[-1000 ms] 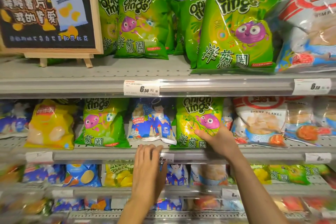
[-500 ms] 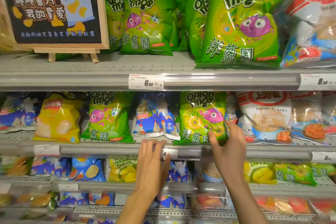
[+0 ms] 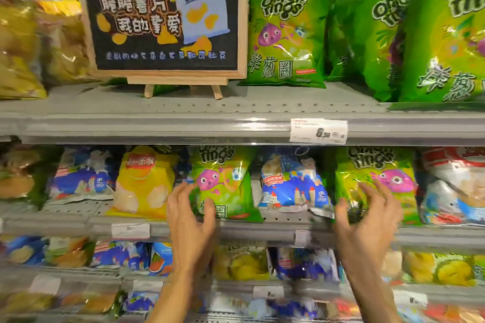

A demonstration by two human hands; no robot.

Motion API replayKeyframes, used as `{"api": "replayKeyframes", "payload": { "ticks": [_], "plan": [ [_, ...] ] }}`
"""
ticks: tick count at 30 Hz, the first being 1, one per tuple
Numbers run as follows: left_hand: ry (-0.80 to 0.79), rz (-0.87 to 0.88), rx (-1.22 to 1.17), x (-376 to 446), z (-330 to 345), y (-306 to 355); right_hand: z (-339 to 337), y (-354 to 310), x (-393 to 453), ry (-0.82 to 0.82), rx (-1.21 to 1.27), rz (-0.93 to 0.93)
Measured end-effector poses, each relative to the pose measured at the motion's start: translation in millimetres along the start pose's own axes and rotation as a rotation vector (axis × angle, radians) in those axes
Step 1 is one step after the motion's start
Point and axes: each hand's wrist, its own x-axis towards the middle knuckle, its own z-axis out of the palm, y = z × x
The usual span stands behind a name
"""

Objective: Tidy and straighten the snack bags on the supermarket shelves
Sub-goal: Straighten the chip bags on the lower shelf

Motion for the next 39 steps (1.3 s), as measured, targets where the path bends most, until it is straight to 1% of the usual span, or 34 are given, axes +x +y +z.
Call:
{"api": "replayKeyframes", "payload": {
  "ticks": [3,6,8,11,15,18,20,23,27,30,32,35,39],
  "plan": [
    [-0.158,-0.145,-0.039,20,-9,-18,31,-31,-2,-0.181,0.08,0.006],
    [-0.309,-0.155,-0.037,36,-9,-30,58,-41,11,-0.415,-0.005,0.159],
    [-0.41,-0.183,-0.075,48,-9,-34,66,-40,22,-0.518,-0.09,0.29],
    [-0.549,-0.281,-0.059,67,-7,-41,72,-39,35,-0.605,-0.18,0.429],
    [-0.66,-0.308,-0.178,84,-6,-47,73,-35,39,-0.675,-0.084,0.527],
    [-0.725,-0.318,-0.204,90,-4,-52,72,-38,40,-0.708,-0.03,0.545],
    [-0.734,-0.338,-0.229,91,-6,-52,70,-42,40,-0.721,-0.008,0.555],
    [-0.691,-0.346,-0.31,88,-5,-53,67,-48,38,-0.72,-0.033,0.553],
    [-0.57,-0.375,-0.328,84,-5,-56,59,-65,32,-0.645,-0.241,0.407],
    [-0.5,-0.418,-0.351,85,-9,-52,51,-75,29,-0.591,-0.293,0.356],
    [-0.473,-0.446,-0.362,83,-9,-51,41,-76,30,-0.54,-0.288,0.357],
    [-0.444,-0.422,-0.349,80,-11,-47,21,-72,28,-0.504,-0.248,0.387],
    [-0.457,-0.366,-0.351,78,-7,-39,-9,-60,22,-0.449,-0.108,0.442]
  ]
}}
